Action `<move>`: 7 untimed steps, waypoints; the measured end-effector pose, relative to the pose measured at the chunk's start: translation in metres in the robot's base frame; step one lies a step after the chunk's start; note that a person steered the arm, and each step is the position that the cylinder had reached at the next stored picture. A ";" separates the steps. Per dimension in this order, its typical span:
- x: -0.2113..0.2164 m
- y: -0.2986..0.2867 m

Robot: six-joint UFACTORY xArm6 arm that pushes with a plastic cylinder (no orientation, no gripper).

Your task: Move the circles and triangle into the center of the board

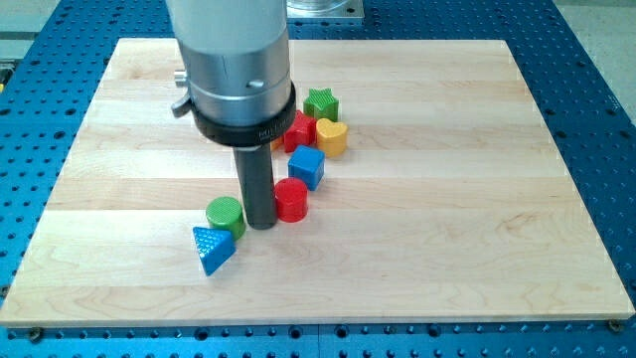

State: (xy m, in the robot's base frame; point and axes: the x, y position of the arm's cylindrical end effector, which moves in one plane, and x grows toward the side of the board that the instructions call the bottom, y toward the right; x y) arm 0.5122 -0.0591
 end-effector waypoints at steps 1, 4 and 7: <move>0.025 0.008; 0.023 0.018; 0.009 -0.030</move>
State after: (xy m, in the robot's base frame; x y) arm 0.5211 -0.0889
